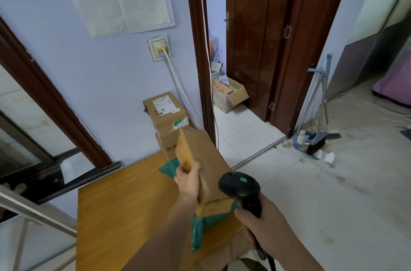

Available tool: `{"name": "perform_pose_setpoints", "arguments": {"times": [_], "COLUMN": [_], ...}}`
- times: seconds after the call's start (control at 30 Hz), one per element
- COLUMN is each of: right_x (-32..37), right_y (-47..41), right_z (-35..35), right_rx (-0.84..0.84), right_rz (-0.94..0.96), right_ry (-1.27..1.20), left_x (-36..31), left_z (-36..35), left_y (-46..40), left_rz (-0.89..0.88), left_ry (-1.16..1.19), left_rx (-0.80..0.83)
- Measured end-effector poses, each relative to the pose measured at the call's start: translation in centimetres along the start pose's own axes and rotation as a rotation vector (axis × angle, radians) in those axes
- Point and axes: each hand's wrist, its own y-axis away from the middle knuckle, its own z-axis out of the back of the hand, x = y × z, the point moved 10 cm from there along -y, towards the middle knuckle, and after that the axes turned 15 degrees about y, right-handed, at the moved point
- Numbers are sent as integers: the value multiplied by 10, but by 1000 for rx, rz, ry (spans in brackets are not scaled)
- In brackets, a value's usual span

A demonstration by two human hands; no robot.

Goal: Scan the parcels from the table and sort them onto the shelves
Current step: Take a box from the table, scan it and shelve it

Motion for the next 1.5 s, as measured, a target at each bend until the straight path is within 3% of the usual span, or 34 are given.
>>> {"name": "perform_pose_setpoints", "arguments": {"times": [0.07, 0.13, 0.33, 0.43, 0.6, 0.67, 0.83, 0.97, 1.13, 1.33, 1.5], "right_x": [3, 6, 4, 2, -4, -5, -10, -14, -4, 6, 16], "right_y": [1, 3, 2, 1, -2, -2, -1, -2, -2, -4, -6], "right_z": [-3, -3, -10, -13, -17, -18, -15, -13, -14, -25, -29], "right_rx": [16, 13, 16, 28, 33, 34, 12, -4, -4, 70, 48], "right_rz": [9, 30, 44, 43, 32, 26, -15, -32, 4, 18, 27], "right_ry": [-7, 1, -8, -16, 1, -1, 24, 43, 48, 49, 35], "left_x": [10, 20, 36, 30, -20, -27, -24, -15, -22, 12, 32], "left_z": [1, 5, 34, 48, 22, 8, -21, -24, 6, 46, 62], "left_y": [2, 4, 4, -1, 6, 11, 28, 23, 5, -9, 2], "left_rz": [70, 145, 198, 122, -264, -345, -331, -190, -115, 139, 196], "left_ry": [210, 264, 154, 77, -298, -518, -996, -1103, -872, 18, 240], "left_rx": [99, 155, 140, 63, 141, 153, 80, 45, -29, 171, 236]}}
